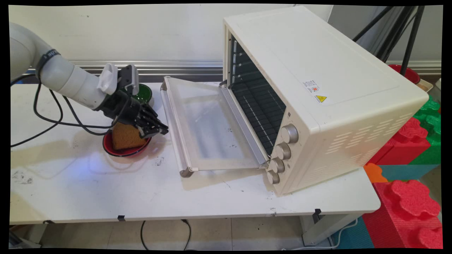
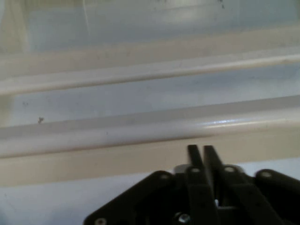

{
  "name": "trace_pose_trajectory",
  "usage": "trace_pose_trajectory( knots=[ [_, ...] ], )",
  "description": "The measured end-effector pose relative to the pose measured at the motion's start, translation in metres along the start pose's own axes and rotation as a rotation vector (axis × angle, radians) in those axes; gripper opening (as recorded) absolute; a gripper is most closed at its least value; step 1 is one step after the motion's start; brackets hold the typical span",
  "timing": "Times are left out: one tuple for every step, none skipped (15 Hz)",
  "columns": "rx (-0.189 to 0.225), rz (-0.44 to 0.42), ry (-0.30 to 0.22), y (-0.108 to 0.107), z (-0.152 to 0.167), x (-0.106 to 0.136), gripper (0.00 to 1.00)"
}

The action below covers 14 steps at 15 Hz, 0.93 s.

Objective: Close the oven

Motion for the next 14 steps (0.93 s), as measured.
trace_pose_trajectory(
  knots=[
    [0.003, 0.001, 0.003, 0.001, 0.004, 0.000, 0.00],
    [0.005, 0.001, 0.007, 0.001, 0.007, 0.000, 0.00],
    [0.006, 0.000, 0.010, 0.002, 0.009, 0.000, 0.00],
    [0.008, -0.001, 0.014, 0.002, 0.012, 0.000, 0.00],
    [0.009, -0.001, 0.017, 0.003, 0.014, 0.000, 0.00],
    [0.010, -0.003, 0.021, 0.003, 0.017, 0.000, 0.00],
    [0.011, -0.003, 0.026, 0.003, 0.020, 0.000, 0.00],
    [0.013, -0.003, 0.033, 0.004, 0.023, 0.000, 0.00],
    [0.015, -0.003, 0.040, 0.004, 0.025, 0.000, 0.00],
    [0.017, -0.002, 0.046, 0.004, 0.026, 0.000, 0.00],
    [0.019, -0.002, 0.052, 0.004, 0.026, 0.001, 0.00],
    [0.022, -0.003, 0.059, 0.004, 0.026, 0.000, 0.00],
    [0.026, -0.003, 0.068, 0.004, 0.027, 0.001, 0.00],
    [0.031, -0.005, 0.076, 0.004, 0.026, 0.000, 0.00]
  ],
)
